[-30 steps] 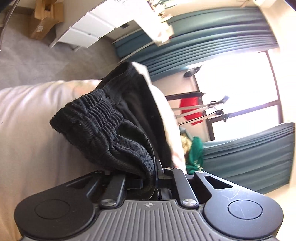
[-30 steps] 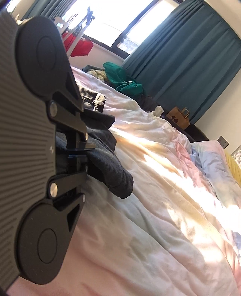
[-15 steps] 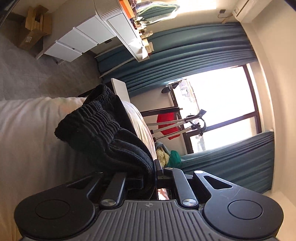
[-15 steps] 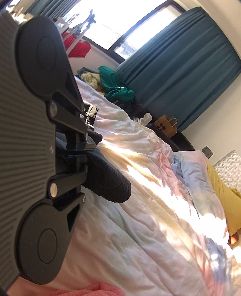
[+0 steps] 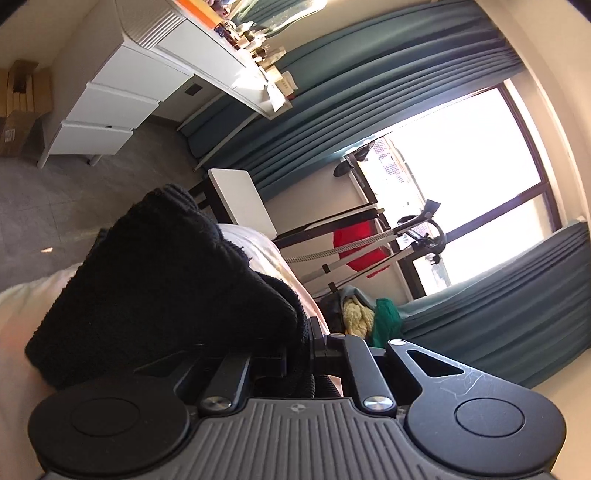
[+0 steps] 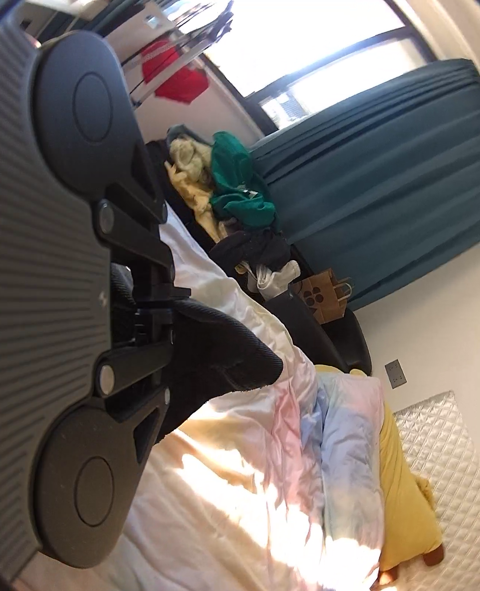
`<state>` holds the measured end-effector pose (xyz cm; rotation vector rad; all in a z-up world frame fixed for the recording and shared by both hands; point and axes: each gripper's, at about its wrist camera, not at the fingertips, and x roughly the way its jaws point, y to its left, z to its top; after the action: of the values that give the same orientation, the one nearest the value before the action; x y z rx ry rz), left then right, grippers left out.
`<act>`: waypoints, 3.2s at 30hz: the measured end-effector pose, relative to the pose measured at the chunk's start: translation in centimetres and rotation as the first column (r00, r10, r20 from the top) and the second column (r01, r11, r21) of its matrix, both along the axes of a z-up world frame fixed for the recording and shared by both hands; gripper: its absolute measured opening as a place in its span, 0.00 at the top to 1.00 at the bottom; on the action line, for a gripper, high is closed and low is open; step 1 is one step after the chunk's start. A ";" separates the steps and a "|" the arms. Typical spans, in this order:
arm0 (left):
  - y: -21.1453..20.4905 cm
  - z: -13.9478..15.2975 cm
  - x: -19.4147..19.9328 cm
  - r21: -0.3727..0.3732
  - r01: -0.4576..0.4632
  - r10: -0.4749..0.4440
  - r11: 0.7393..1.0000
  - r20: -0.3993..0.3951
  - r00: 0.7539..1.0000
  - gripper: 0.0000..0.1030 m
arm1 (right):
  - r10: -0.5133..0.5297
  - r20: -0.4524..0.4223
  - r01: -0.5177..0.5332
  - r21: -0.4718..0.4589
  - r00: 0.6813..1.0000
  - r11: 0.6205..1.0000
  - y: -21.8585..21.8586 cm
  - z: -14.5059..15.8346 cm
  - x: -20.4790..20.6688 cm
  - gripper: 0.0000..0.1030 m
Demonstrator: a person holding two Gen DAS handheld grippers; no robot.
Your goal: Fold clothes
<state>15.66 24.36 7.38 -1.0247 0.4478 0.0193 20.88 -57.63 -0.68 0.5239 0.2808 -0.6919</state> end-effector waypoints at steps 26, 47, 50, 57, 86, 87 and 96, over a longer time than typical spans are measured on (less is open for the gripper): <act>-3.1 -7.1 6.5 0.080 0.112 -0.104 0.990 -0.105 0.989 0.23 | 0.121 0.107 -0.149 0.318 0.987 0.936 -0.6 -9.2 1.7 0.41; -3.1 -18.7 2.7 -0.190 0.016 -0.036 0.982 -0.106 0.994 0.30 | 0.266 0.372 -0.456 0.679 0.890 0.575 7.5 -17.6 -1.8 0.27; -3.2 -18.9 4.6 -0.101 0.045 -0.054 0.994 -0.093 0.994 0.30 | 0.251 0.363 -0.439 0.676 0.897 0.592 6.6 -17.7 -0.1 0.29; -1.0 -19.0 6.1 -0.175 -0.046 0.037 0.983 -0.057 0.998 0.62 | 0.128 0.368 -0.356 0.663 0.921 0.658 3.7 -16.2 0.0 0.29; 1.6 -12.3 0.7 -0.235 -0.054 0.070 0.971 0.060 0.996 0.91 | -0.069 0.386 -0.177 0.564 0.920 0.806 -1.8 -12.5 -10.6 0.91; 1.9 -11.9 -0.2 -0.239 -0.054 0.072 0.970 0.067 0.995 0.91 | -0.060 0.380 -0.178 0.560 0.923 0.809 -1.7 -12.1 -11.4 0.91; 5.4 -10.5 -7.7 -0.220 -0.059 0.052 0.974 -0.039 0.998 0.89 | 0.020 0.301 -0.217 0.640 0.954 0.737 -1.0 -12.0 -17.4 0.90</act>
<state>7.96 29.76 -3.15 -1.2578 0.4579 0.0366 3.45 -58.68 -12.66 1.2779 0.2949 -0.3607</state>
